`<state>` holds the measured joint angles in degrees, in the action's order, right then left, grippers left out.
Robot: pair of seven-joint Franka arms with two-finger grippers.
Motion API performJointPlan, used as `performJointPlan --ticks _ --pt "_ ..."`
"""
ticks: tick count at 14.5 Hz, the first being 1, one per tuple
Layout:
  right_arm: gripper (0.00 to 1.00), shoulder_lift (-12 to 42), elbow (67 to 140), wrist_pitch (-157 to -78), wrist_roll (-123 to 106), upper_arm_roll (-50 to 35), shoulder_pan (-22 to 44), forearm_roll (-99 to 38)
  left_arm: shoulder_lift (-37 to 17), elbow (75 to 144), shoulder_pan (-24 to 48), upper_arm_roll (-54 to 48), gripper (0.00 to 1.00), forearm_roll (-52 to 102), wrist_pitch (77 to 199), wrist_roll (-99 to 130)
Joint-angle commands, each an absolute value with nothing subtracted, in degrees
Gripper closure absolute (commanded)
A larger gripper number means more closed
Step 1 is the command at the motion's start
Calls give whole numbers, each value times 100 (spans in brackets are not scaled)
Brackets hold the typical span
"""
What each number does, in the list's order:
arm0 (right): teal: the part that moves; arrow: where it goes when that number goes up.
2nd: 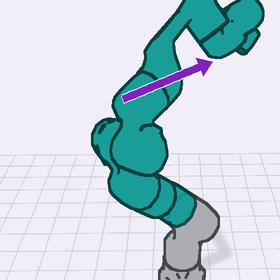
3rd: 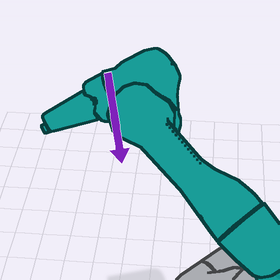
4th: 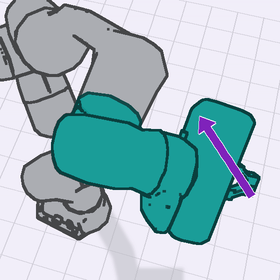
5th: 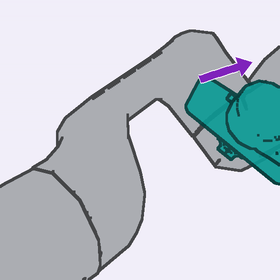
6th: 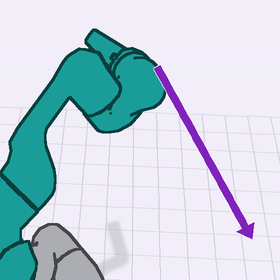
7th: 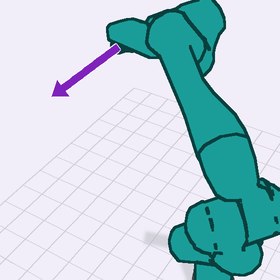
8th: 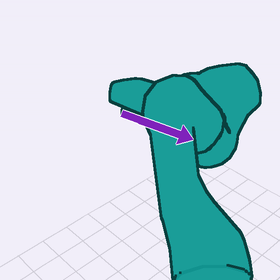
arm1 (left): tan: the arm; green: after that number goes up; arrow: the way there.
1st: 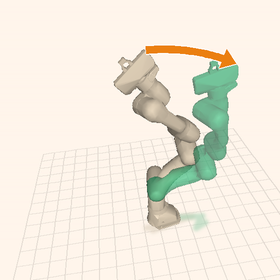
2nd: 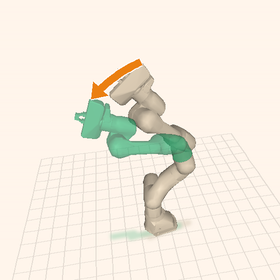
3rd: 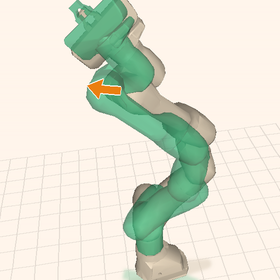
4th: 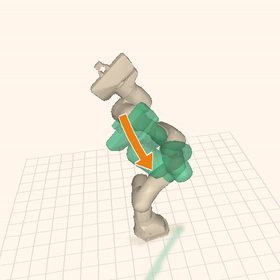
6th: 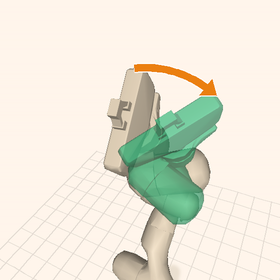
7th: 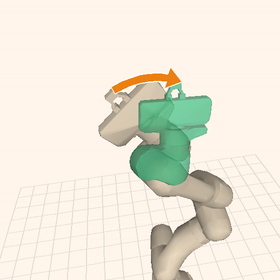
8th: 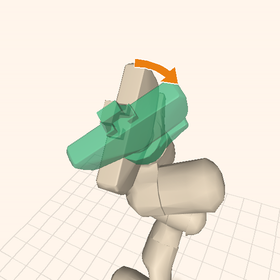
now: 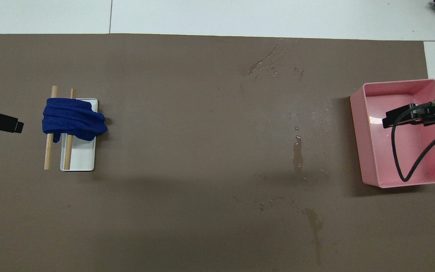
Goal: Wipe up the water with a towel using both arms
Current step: 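Move the left gripper to the blue cloth on the white tray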
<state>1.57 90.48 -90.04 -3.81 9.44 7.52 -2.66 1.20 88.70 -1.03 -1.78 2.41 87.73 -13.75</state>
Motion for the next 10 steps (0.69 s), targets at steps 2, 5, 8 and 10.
performJointPlan --ticks 2,5,8,10 --pt "0 18 9229 -9105 -369 967 572 -220 229 8991 -62 -149 0 123 8990 -1398" --pt "0 9 9229 -9097 -387 958 510 -229 334 9570 -79 -141 0 45 9972 -1258" --pt "0 9 9237 -9105 -343 958 571 -211 -51 9860 -132 -149 0 -158 11158 -609" --pt "0 9 9237 -9105 -351 958 563 -211 -341 10342 -158 -123 0 -176 12088 -527"
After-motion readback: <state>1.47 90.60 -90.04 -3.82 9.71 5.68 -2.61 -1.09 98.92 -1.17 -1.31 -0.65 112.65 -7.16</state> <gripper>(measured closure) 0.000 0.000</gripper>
